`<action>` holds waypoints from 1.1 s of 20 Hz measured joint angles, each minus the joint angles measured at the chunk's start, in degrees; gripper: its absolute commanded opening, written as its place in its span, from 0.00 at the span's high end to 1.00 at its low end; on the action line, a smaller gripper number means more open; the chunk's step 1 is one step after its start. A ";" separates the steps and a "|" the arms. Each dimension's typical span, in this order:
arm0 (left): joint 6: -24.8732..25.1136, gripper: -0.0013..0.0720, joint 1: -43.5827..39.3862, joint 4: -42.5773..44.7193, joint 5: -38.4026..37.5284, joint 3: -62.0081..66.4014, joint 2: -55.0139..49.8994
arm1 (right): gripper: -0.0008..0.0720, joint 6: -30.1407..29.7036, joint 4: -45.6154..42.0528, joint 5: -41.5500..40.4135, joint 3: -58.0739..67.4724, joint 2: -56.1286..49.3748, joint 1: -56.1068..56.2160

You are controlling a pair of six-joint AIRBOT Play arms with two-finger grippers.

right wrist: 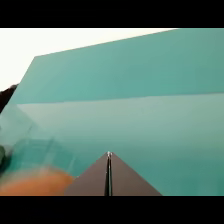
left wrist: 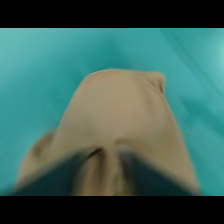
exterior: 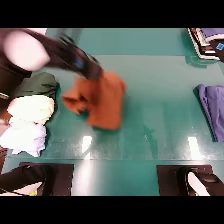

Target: Fold the shirts.

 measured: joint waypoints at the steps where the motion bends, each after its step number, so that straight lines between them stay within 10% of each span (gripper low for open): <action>1: -0.20 0.24 -0.98 0.33 1.27 -1.60 -0.57 | 0.97 -0.02 0.00 0.52 0.00 0.09 0.00; 14: -5.01 0.24 26.77 -9.44 7.98 -27.06 -2.05 | 0.97 0.00 -0.04 5.22 0.00 -0.09 0.04; 22: 1.29 0.25 30.36 -23.56 19.04 -36.63 -6.08 | 0.97 0.00 0.04 10.19 0.00 -5.88 0.07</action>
